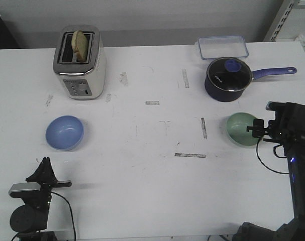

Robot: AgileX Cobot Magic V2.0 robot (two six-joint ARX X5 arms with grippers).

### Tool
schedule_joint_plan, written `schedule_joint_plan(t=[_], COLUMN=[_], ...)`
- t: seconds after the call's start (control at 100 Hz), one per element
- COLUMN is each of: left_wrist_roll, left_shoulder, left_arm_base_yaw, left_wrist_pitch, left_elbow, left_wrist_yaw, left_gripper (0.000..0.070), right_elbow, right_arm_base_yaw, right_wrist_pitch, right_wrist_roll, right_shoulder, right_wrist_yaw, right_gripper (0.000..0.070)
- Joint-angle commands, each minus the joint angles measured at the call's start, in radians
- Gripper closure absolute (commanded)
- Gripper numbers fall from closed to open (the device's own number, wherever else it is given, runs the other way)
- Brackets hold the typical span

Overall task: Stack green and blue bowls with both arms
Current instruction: 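Reach the right gripper forward and grasp the rim of the pale green bowl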

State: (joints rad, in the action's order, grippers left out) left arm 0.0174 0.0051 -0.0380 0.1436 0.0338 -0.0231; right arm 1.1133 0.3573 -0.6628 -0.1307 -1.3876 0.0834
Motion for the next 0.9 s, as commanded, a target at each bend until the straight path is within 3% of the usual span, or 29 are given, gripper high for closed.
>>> schedule_joint_plan(t=[0.0,0.23,0.3,0.35,0.57,0.89], left_wrist_roll=[-0.001,-0.002,-0.002,-0.002,-0.002,-0.001], left_shoulder=[-0.002,-0.002,-0.002,-0.002,-0.002,-0.002], left_arm_base_yaw=[-0.001,-0.001,-0.001,-0.001,-0.001,-0.001], left_wrist_pitch=[0.014,0.013,0.013,0.013,0.008,0.007], left_elbow=[-0.02,-0.02,-0.02,-0.02,-0.02,-0.02], left_wrist_yaw=[-0.002,-0.002,-0.002,-0.002,-0.002,-0.002], left_gripper=[0.0699,0.0699,0.0699,0.0699,0.0699,0.0699], right_elbow=[0.016,0.016,0.016,0.016,0.016,0.035], right_arm_base_yaw=[0.004,0.004,0.004,0.003,0.002,-0.003], right_wrist_pitch=[0.007,0.019,0.019,0.019,0.016,0.024], right_wrist_roll=[-0.032,-0.036,-0.035,-0.035,-0.035,-0.021], right_shoulder=[-0.046,-0.149,-0.162,-0.166,-0.166,-0.095], right_wrist_yaw=[0.004,0.045,0.051,0.051,0.048,0.052], right_gripper=[0.0257,0.0261,0.0304,0.0355,0.0697,0.07])
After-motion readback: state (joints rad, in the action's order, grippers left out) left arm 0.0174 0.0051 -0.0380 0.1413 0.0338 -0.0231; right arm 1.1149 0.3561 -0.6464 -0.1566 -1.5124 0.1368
